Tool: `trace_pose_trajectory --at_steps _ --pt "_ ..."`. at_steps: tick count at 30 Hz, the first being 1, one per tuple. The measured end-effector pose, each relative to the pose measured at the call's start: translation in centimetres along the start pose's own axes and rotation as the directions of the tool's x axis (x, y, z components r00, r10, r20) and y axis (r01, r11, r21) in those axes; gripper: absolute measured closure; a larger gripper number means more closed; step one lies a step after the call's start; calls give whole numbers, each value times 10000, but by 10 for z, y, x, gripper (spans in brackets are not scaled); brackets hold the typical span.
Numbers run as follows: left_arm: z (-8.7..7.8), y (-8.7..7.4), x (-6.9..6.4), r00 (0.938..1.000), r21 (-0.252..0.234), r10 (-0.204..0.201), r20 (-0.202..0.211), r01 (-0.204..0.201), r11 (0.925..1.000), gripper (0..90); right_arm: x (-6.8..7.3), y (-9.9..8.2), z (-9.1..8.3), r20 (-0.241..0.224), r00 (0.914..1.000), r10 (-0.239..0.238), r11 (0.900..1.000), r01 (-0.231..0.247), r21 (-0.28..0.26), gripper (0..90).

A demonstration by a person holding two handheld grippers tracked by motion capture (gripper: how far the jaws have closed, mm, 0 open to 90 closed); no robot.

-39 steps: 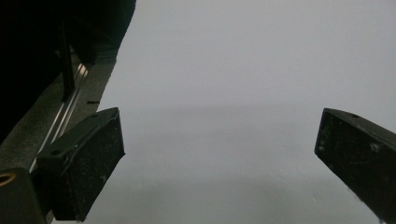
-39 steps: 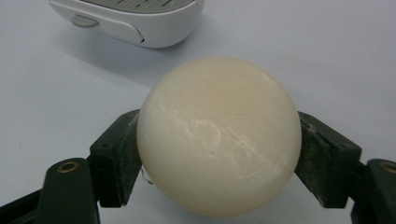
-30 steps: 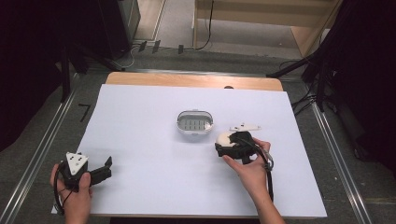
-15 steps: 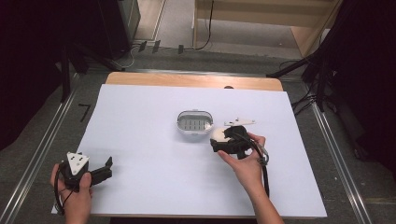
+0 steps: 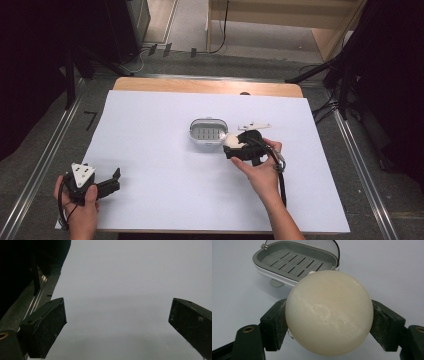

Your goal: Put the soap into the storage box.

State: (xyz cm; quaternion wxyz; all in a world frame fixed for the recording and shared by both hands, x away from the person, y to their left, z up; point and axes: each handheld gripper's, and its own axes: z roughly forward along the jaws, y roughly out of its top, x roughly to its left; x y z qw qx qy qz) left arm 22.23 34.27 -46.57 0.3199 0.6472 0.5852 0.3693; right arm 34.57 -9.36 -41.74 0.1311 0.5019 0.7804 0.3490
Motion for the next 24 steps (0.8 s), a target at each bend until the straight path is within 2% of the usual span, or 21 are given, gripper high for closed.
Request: trace_pose_trajectory --at_steps 24 --pt "0 0 0 10000 52 27 16 -27 10000 21 8 21 8 -171 9998 59 10000 -60 -28 249"
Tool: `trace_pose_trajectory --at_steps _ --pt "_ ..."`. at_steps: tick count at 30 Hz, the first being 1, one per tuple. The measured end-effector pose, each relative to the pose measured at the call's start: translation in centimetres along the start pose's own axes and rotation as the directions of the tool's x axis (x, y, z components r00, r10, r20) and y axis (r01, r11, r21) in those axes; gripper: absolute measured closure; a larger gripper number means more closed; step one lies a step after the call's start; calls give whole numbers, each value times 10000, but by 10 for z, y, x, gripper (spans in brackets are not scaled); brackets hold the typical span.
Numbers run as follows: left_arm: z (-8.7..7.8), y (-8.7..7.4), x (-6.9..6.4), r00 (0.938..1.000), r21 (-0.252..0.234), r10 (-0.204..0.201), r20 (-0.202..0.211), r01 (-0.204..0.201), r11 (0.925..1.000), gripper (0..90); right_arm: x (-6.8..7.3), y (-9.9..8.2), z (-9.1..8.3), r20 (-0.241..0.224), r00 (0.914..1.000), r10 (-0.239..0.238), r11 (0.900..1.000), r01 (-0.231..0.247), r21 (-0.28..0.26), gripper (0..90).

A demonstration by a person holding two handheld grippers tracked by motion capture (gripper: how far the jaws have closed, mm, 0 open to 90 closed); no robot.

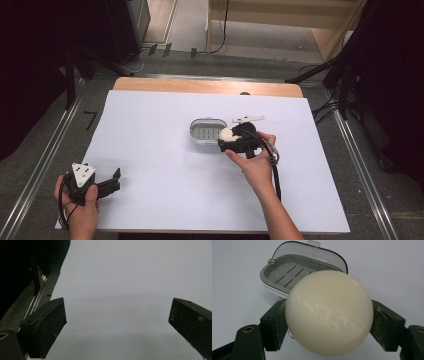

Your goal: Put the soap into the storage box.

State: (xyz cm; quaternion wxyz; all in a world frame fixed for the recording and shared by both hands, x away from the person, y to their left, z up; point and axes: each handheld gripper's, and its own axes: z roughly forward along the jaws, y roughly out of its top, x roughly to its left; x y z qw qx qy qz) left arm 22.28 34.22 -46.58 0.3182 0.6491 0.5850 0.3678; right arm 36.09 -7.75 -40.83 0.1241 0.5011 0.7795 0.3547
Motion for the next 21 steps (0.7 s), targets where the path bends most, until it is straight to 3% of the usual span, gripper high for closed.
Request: trace_pose_trajectory --at_steps 21 --pt "0 0 1 9999 26 -48 123 48 10000 21 17 24 20 -328 9994 86 9999 -82 146 249"
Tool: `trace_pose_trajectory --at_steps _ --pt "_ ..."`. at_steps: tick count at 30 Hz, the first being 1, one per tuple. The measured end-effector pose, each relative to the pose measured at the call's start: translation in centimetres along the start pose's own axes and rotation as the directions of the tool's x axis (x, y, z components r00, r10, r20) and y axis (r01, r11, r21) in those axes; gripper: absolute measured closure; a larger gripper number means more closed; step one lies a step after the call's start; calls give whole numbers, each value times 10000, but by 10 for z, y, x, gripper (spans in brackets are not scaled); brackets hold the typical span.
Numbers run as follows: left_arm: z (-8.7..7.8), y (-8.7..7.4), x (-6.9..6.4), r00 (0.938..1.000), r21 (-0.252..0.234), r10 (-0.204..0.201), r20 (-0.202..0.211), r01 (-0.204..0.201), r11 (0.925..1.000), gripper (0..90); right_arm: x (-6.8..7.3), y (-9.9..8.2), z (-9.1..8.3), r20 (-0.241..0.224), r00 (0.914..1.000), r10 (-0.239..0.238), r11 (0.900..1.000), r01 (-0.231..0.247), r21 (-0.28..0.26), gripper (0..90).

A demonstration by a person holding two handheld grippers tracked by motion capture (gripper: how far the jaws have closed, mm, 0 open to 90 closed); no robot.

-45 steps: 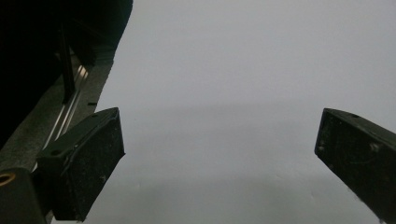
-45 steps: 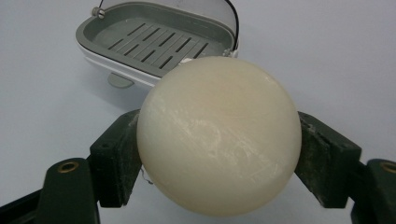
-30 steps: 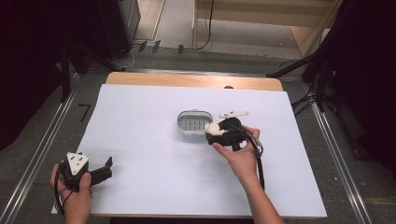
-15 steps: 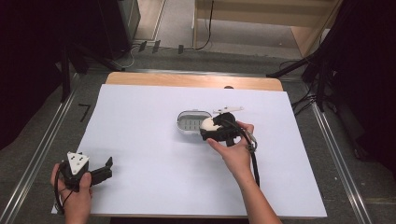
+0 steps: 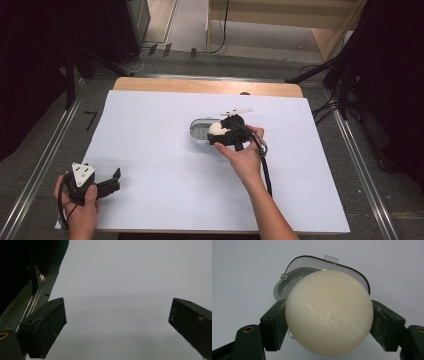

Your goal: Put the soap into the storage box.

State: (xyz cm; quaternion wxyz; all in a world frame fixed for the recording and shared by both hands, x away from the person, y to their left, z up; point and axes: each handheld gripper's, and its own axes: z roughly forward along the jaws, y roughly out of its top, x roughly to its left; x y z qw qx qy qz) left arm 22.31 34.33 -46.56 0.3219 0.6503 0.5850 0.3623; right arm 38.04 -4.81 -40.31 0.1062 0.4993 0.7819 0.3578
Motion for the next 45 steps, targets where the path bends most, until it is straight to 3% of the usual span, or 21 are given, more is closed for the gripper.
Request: trace_pose_trajectory --at_steps 8,26,41,45 --pt "0 0 0 10000 11 9 36 -9 10000 20 5 11 9 -53 10000 7 9998 -6 189 250" --pt "0 0 -1 10000 86 81 13 -81 9999 20 2 17 40 30 9976 687 9963 -688 519 249" --pt "1 0 -1 9999 121 110 18 -111 9999 20 1 15 49 46 9963 864 9926 -864 858 245" --pt "1 0 -1 9999 131 120 26 -121 9998 21 1 15 46 -29 9955 943 9933 -939 671 241"
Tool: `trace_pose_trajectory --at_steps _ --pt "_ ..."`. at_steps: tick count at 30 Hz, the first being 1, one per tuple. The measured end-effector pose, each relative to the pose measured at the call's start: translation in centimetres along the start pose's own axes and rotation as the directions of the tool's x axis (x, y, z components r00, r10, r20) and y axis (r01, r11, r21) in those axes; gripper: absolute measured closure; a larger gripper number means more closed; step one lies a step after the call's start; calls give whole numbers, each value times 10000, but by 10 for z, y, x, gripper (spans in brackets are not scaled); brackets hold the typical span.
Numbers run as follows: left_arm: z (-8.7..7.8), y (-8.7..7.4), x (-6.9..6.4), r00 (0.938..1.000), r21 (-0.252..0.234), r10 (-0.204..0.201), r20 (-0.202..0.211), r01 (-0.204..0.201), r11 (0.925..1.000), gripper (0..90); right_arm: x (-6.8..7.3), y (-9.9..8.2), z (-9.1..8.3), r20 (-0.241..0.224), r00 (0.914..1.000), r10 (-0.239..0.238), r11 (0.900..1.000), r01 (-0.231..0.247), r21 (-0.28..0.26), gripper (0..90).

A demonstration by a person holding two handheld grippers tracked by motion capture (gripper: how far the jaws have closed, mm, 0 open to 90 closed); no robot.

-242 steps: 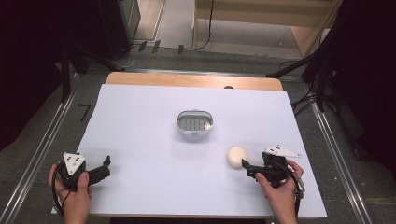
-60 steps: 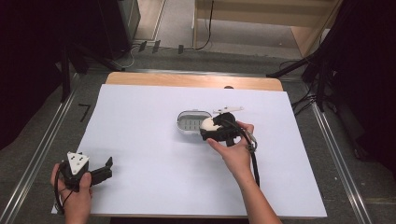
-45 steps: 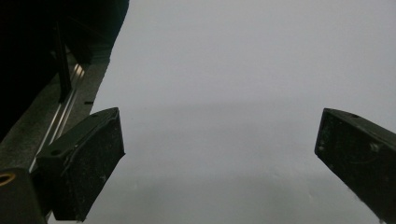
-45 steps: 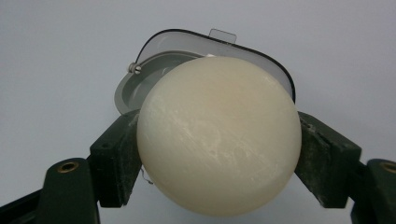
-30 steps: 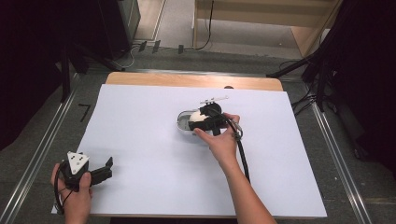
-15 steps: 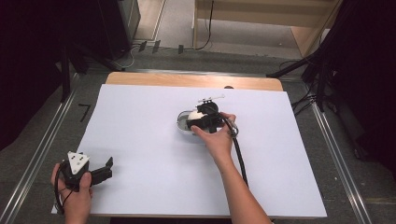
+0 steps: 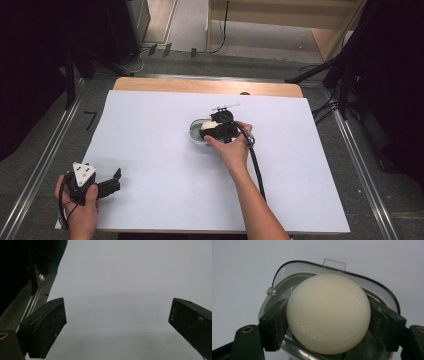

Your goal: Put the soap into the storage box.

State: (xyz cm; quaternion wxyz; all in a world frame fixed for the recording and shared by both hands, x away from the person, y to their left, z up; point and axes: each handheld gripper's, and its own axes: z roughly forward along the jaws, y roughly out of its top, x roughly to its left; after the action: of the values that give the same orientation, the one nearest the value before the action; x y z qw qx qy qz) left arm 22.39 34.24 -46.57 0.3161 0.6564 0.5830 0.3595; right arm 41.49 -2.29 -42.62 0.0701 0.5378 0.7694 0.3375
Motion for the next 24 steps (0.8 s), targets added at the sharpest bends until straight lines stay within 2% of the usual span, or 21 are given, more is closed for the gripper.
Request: trace_pose_trajectory --at_steps 6,13,24 --pt "0 0 0 10000 -8 -36 -13 36 10000 20 -4 4 -18 -417 9982 424 9974 -447 -557 245" --pt "1 0 0 10000 12 -30 -4 30 10000 20 -8 0 -31 -325 9990 312 9971 -334 -685 228" --pt "0 0 0 10000 -8 -23 -59 23 10000 20 -25 -19 -53 -337 9993 177 9949 -209 -991 217"
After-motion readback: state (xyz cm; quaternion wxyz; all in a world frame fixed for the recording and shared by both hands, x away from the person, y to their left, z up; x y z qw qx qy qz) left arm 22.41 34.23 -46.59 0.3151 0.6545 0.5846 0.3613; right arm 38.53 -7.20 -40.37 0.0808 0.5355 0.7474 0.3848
